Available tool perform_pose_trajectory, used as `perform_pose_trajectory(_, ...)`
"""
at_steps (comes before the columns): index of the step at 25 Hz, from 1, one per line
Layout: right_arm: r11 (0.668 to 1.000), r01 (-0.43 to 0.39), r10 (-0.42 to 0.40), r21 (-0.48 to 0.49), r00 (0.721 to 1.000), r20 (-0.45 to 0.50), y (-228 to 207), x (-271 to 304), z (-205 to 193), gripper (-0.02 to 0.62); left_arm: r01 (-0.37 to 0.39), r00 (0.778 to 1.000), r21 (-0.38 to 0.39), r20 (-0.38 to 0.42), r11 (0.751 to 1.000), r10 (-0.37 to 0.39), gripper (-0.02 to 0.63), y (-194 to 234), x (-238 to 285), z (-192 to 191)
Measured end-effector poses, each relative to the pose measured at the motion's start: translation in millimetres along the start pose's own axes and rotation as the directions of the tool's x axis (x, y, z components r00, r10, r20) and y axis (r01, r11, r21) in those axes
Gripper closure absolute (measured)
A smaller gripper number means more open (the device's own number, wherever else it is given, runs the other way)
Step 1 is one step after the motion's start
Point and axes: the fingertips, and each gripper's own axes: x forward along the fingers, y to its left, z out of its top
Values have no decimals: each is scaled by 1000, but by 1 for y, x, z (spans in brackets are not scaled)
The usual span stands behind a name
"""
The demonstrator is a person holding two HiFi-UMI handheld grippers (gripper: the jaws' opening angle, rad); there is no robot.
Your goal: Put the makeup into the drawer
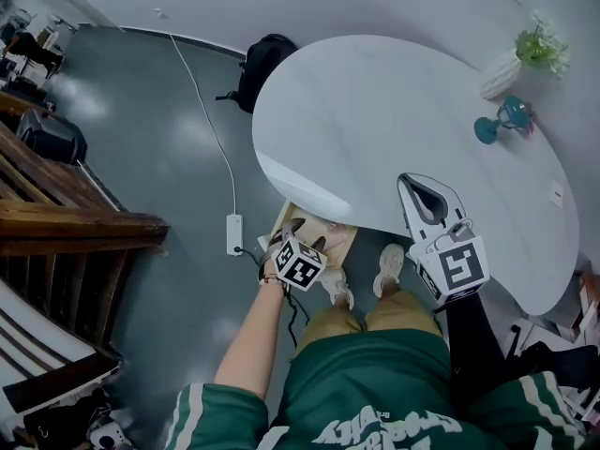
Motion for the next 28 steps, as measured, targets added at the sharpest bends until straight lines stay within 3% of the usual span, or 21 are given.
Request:
perform_pose_trajectory(5,1000,3,-3,25,999,36,9,12,21,591,-113,980,-81,158,990,125,331,34,-67,41)
perform_pose_trajectory(9,1000,-7,6,16,997,82,24,18,43,591,-168,930,-129,307,977,201,314,59,-128,78)
perform_pose_trajectory(12,1000,-4,2,14,993,118,29,21,61,591,-222,864,-145,429,964,263,312,76,-178,111)
perform_pose_trajectory(16,1000,-4,4,5,988,151,41,18,81,591,-276,745,-169,585,946,322,275,84,-246,147)
perform_pose_trajectory(22,999,28,-24,-16,976,214,47,6,109,591,-324,576,-267,705,908,413,267,95,-317,173)
perform_pose_trajectory(24,999,39,-33,-26,974,224,46,0,113,591,-331,547,-279,722,902,424,267,93,-329,178)
perform_pose_trajectory(28,997,73,-65,-26,974,218,34,-13,111,591,-324,547,-252,736,912,398,267,85,-333,190)
